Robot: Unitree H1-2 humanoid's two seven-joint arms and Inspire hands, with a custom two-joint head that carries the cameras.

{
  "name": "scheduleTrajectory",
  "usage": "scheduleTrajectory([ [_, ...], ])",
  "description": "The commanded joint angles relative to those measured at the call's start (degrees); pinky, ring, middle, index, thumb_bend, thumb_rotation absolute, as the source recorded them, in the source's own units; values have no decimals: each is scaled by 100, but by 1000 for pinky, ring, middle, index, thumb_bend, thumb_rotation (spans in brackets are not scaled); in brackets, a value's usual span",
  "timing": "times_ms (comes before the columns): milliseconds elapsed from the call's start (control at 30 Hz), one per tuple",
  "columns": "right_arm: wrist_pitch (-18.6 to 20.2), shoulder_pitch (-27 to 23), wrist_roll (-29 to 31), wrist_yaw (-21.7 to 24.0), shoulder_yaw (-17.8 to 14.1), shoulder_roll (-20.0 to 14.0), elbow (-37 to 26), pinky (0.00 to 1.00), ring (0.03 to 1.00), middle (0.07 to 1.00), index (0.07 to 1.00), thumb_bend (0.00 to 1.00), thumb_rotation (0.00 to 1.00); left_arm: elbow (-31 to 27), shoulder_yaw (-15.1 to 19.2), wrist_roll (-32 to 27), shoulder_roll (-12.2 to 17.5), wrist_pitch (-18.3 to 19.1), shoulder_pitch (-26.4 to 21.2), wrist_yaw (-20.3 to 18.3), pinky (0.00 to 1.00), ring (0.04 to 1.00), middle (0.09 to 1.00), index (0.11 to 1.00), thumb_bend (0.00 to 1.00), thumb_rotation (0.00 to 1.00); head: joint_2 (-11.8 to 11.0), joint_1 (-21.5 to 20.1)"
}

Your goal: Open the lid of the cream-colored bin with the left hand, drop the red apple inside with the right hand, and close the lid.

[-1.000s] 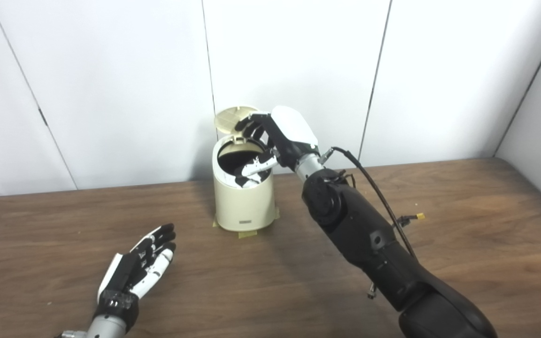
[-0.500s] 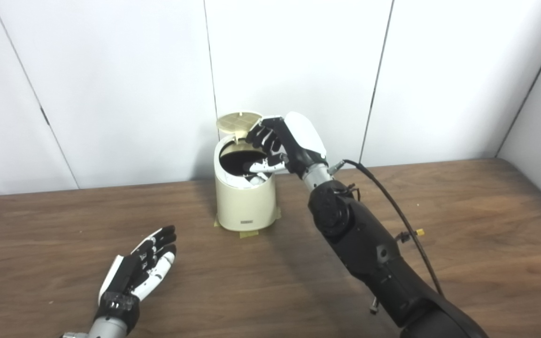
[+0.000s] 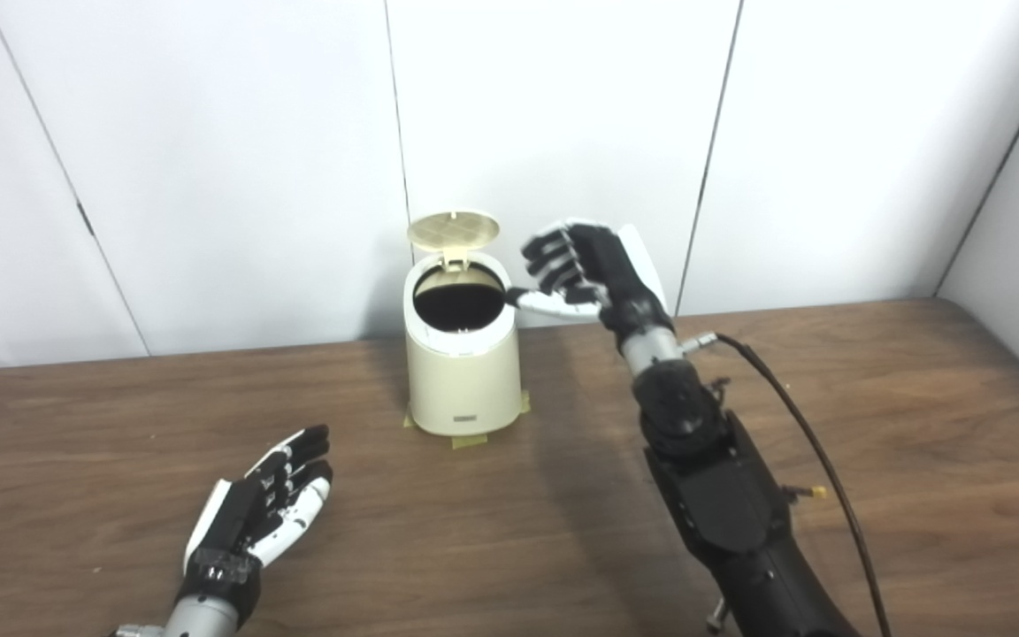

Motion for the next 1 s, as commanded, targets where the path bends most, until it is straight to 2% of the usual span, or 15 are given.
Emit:
scheduleTrajectory([
  [0,133,-33,195,64,-128,-2,-422,512,486,492,473,520,0,-51,63,-3,74,-116,-250,30,865,877,888,875,225,264,8,-44],
  [167,433,393,652,262,-309,62,-907,463,447,514,500,516,0,94,56,-48,104,-110,-462,-55,852,868,879,877,226,272,7,-40],
  [233,536,500,837,377,-335,72,-1019,510,593,650,498,505,127,206,43,-64,135,-150,-604,-108,837,856,874,878,233,300,11,-40],
  [267,572,590,996,463,-360,87,-1106,520,619,674,498,503,144,278,28,-49,163,-190,-728,-135,835,854,874,878,235,310,17,-25],
  [300,597,647,1102,513,-372,98,-1166,592,715,753,645,507,341,322,23,-39,184,-218,-807,-154,829,849,873,879,248,356,14,-19],
  [333,606,715,1182,558,-373,101,-1226,637,774,802,736,510,468,370,32,-64,192,-241,-898,-182,825,847,872,879,256,388,17,-19],
  [400,644,906,1393,645,-401,143,-1355,718,856,874,865,486,641,420,44,-85,218,-220,-1113,-222,826,845,869,881,276,447,13,0],
  [433,651,1028,1510,667,-434,186,-1415,801,917,931,945,498,743,420,43,-70,226,-156,-1239,-224,821,842,869,882,291,484,13,0],
  [500,602,1242,1633,655,-465,251,-1466,886,970,980,986,518,829,463,58,-77,243,-112,-1463,-232,818,840,874,885,294,512,-7,-11],
  [667,424,1750,1761,573,-553,355,-1552,940,992,1000,1000,519,875,721,140,-177,249,-77,-2042,-222,837,865,891,890,293,476,-10,-11],
  [800,121,1967,1948,544,-667,449,-1494,935,995,1000,1000,551,918,1015,-21,110,410,-122,-2519,-219,850,876,894,893,322,571,7,-34],
  [967,-245,2124,1950,458,-654,509,-1397,907,995,1000,1000,565,938,1554,-190,217,468,-209,-3168,-271,859,883,902,903,316,592,-2,8],
])
